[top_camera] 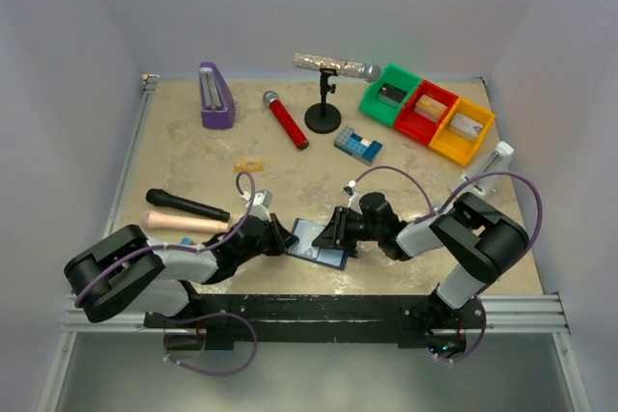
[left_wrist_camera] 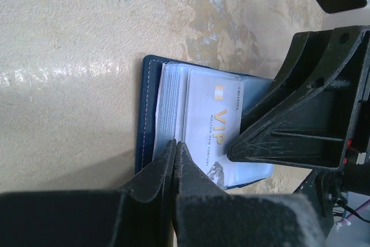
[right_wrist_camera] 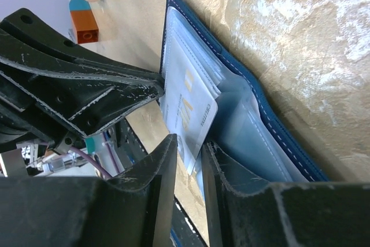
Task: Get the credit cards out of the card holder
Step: Remove the credit card from the card holder.
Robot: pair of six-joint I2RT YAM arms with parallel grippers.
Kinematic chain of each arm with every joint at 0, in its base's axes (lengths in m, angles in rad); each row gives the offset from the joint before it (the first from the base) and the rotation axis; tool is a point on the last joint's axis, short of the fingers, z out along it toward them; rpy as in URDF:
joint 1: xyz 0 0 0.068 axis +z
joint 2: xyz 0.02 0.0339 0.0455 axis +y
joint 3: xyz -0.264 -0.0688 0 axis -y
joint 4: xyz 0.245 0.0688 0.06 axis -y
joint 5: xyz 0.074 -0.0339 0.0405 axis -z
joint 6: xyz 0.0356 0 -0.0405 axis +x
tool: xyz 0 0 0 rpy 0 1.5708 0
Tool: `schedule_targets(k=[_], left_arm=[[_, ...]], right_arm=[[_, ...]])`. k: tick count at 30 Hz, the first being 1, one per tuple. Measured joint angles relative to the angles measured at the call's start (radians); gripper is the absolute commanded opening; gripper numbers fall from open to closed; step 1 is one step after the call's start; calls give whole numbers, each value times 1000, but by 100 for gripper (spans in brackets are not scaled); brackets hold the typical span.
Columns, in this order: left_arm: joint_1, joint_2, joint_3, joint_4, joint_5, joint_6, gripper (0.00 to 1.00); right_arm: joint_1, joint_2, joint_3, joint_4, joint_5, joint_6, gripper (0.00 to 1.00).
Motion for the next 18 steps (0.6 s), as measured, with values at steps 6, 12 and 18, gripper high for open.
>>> schedule_targets(k=[6, 12, 18], left_arm=[[-12, -35, 0, -51, -10, -3, 0], [-19, -60, 0, -88, -14, -10, 0], [-20, -60, 0, -91, -21, -21, 0]], right_arm=[[0, -9, 0, -13, -4, 0, 23], [1, -24, 0, -14, -8, -1, 20], [0, -41, -2, -1, -23, 1, 30]])
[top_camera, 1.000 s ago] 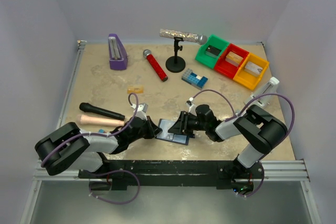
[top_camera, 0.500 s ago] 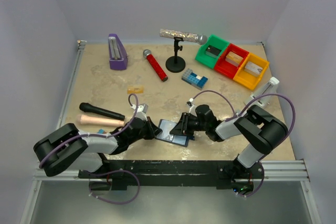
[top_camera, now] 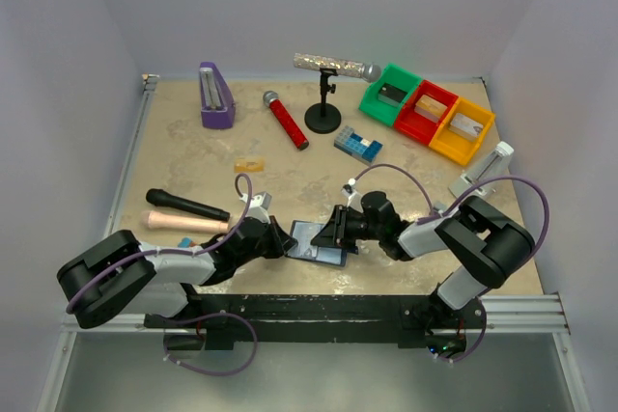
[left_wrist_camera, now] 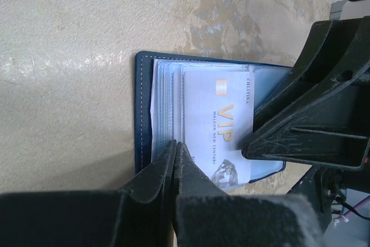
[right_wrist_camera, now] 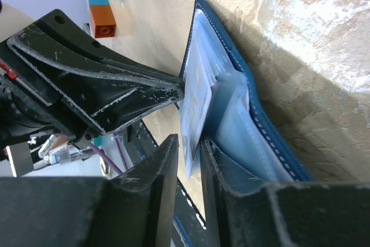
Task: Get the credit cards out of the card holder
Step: Remove the credit card from the card holder.
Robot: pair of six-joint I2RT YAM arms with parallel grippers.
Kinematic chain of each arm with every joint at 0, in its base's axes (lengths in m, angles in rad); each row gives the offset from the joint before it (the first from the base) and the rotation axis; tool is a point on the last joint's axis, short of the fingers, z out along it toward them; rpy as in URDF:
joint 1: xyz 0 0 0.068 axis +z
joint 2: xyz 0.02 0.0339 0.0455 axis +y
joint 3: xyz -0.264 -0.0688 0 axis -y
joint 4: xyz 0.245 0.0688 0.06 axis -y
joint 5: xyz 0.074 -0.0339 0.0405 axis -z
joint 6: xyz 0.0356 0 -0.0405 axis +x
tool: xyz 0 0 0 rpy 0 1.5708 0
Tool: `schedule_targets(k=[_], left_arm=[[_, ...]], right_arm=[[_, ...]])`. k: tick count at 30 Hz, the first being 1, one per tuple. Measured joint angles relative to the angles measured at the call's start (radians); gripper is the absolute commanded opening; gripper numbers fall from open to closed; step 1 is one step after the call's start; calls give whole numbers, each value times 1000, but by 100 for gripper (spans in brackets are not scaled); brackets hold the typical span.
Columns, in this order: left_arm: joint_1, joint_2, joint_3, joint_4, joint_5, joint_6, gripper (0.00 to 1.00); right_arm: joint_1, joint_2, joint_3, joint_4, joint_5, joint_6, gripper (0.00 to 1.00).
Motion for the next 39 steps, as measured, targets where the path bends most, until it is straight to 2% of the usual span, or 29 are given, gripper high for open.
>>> schedule_targets(k=[5, 17, 39], left_arm=[[-3, 0, 0, -1, -4, -4, 0], [-4, 5, 0, 8, 3, -4, 0], [-4, 18, 0, 29, 17, -4, 0]], right_arm=[[-1, 0, -7, 28, -8, 11, 37], [-10, 4, -13, 71, -29, 66, 40], [-23, 28, 74, -124, -52, 51, 40]])
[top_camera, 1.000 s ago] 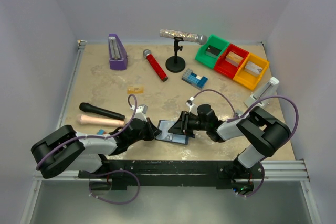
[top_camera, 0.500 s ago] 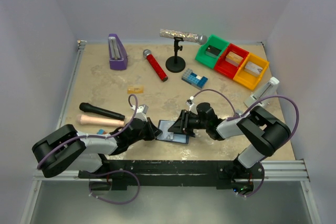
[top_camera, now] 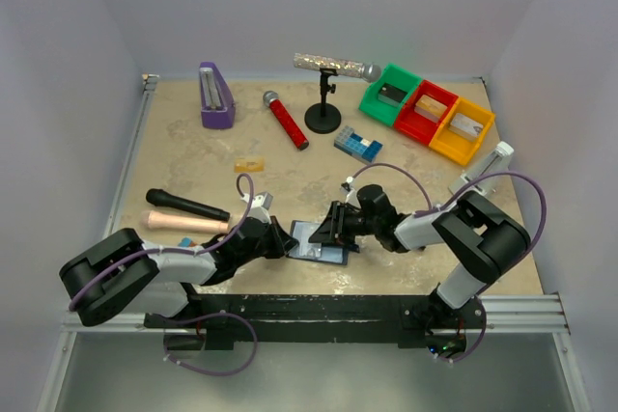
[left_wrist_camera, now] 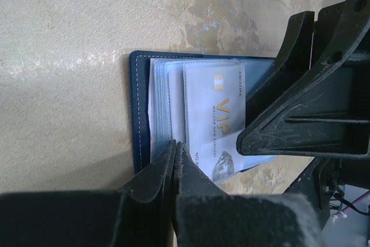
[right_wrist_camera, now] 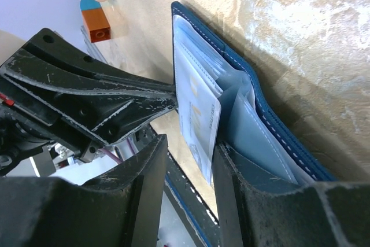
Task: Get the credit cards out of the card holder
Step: Remove the credit card from the card holder.
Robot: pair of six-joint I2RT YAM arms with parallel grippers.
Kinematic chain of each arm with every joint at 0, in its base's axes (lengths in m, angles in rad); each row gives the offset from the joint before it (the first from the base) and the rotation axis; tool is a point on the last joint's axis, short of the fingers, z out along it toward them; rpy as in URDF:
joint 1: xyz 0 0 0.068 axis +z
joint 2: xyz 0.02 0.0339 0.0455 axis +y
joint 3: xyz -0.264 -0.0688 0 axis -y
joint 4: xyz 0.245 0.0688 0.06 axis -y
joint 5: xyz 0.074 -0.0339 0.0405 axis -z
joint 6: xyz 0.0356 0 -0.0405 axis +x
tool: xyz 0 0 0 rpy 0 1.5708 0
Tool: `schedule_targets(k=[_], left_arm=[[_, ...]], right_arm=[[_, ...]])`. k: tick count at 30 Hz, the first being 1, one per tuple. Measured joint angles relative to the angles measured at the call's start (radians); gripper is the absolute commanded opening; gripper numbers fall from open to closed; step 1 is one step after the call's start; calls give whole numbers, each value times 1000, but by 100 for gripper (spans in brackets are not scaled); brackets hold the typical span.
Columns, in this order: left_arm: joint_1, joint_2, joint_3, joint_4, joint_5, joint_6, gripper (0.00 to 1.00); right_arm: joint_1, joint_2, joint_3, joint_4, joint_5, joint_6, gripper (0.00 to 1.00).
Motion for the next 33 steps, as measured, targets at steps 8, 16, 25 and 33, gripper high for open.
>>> schedule_targets(k=[8, 16, 25, 33], left_arm=[[0, 3, 0, 5, 3, 0, 0], [0, -5, 0, -10, -10, -16, 0], [-12, 8, -13, 28, -10, -60, 0], [-15, 12, -28, 46, -9, -78, 0]], right_arm=[[-5, 11, 4, -10, -5, -5, 33], [-3, -26, 2, -16, -3, -11, 32], [4, -103, -13, -39, 2, -26, 31], [4, -149, -21, -82, 12, -48, 29]])
